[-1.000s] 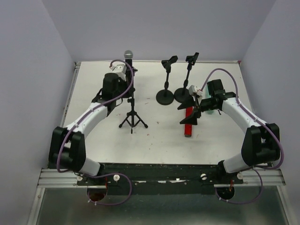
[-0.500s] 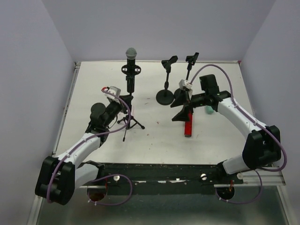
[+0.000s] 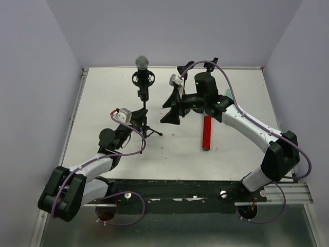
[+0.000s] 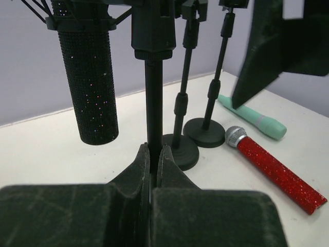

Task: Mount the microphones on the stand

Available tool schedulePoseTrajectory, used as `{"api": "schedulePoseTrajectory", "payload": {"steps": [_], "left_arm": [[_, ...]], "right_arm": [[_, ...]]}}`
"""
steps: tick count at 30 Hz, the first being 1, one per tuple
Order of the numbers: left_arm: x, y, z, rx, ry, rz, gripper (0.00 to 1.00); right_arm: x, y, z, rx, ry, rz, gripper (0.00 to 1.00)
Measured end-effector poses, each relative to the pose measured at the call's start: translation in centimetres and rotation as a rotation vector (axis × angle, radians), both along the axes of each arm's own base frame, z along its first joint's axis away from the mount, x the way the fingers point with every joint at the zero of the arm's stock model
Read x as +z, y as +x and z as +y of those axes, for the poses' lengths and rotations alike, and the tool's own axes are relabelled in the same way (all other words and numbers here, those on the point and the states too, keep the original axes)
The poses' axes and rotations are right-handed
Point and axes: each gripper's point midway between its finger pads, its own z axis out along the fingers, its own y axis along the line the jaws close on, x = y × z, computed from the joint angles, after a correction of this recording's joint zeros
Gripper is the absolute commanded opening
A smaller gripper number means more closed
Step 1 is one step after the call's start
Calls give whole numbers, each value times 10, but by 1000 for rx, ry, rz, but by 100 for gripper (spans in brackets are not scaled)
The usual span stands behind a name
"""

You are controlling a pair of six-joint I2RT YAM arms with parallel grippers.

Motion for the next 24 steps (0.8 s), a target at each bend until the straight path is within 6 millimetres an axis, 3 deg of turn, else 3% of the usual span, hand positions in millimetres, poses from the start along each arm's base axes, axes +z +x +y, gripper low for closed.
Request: {"api": "schedulePoseTrajectory", "payload": {"steps": [1, 5, 10, 16, 24], "left_arm": [[-1, -3, -2, -5, 2, -7, 0], [-3, -14, -12, -15, 8, -46, 0], [-6, -18, -14, 9, -6, -69, 0], [-8, -22, -16, 48, -28, -83, 0], [-9, -25, -26, 113, -47, -69, 0]], "right_arm": [[3, 3, 6, -20, 2, 7, 100], [20, 10, 34, -104, 17, 40, 100], [34, 15, 46, -203, 61, 86, 100], [27, 31, 44, -370, 67, 129, 100], [19, 33, 56, -491, 64, 97, 99]]}}
